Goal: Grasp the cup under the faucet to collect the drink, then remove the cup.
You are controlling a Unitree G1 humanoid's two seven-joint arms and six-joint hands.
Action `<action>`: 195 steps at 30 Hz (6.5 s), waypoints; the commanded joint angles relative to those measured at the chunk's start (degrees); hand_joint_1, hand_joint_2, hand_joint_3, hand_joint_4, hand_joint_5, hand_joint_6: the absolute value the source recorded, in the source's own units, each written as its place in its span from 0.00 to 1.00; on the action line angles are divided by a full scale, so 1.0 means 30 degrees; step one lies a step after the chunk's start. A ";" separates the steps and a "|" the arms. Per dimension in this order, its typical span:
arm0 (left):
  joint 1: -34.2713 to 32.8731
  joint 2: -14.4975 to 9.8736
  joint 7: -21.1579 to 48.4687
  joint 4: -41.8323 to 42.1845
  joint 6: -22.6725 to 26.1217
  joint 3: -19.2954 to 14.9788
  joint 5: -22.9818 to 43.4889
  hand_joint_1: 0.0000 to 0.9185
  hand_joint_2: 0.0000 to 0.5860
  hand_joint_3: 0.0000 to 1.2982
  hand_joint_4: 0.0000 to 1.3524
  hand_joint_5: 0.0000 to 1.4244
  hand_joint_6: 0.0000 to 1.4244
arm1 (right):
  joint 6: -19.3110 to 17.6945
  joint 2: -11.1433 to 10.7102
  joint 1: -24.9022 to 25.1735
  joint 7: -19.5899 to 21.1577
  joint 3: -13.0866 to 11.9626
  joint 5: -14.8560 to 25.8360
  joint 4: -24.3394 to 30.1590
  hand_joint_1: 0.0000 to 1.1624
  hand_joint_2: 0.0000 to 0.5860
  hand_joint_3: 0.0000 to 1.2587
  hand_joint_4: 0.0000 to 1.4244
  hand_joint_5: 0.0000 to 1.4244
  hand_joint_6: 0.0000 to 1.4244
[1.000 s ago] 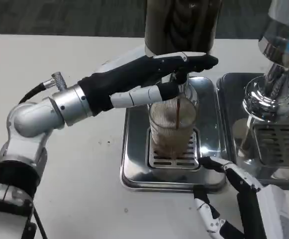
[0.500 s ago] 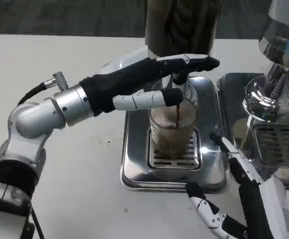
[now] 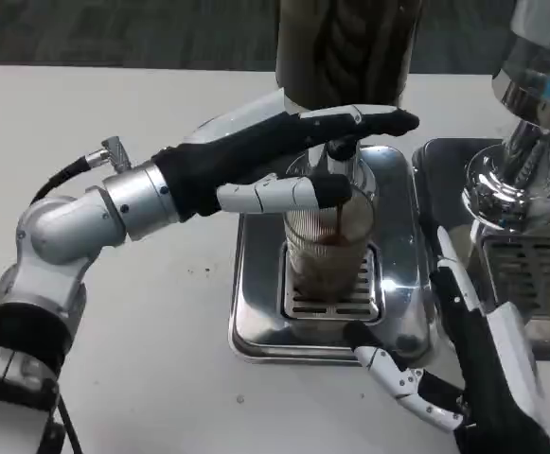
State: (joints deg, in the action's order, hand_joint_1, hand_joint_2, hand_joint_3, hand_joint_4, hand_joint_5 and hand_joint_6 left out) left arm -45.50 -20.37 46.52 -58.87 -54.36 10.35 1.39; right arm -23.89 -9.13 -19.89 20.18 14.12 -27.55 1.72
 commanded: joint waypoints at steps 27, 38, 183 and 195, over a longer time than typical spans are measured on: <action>0.0533 -0.0600 0.0141 -0.0565 0.0533 0.0911 -0.1742 0.00 0.12 0.14 0.08 0.07 0.02 | 0.1220 0.1012 0.4546 -0.2465 -0.0600 0.1410 -0.4441 0.52 0.38 0.00 0.00 0.00 0.02; 0.0660 -0.0762 0.0217 -0.0308 0.0523 0.0869 -0.1552 0.00 0.11 0.14 0.08 0.07 0.02 | 0.1065 0.1194 0.5583 -0.2541 -0.0567 0.1629 -0.5534 0.52 0.38 0.00 0.00 0.00 0.01; 0.8928 -0.2542 0.0492 -0.0377 0.4949 -0.6132 0.2148 0.00 0.20 0.27 0.23 0.19 0.11 | 0.2975 0.3282 0.9156 0.3524 0.1983 -0.1433 -1.0255 0.56 0.37 0.22 0.25 0.33 0.52; 0.9006 -0.2620 0.0521 -0.0297 0.4989 -0.6073 0.2091 0.00 0.21 0.27 0.23 0.20 0.12 | 0.2075 0.3625 0.8912 0.6699 0.2246 -0.2192 -1.0718 0.56 0.37 0.27 0.32 0.42 0.64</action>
State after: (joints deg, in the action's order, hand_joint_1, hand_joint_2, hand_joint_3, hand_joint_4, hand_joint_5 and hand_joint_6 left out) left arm -19.66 -27.20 48.05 -59.92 -39.60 -8.05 8.31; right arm -16.00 1.51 7.55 38.37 20.69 -33.61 -29.88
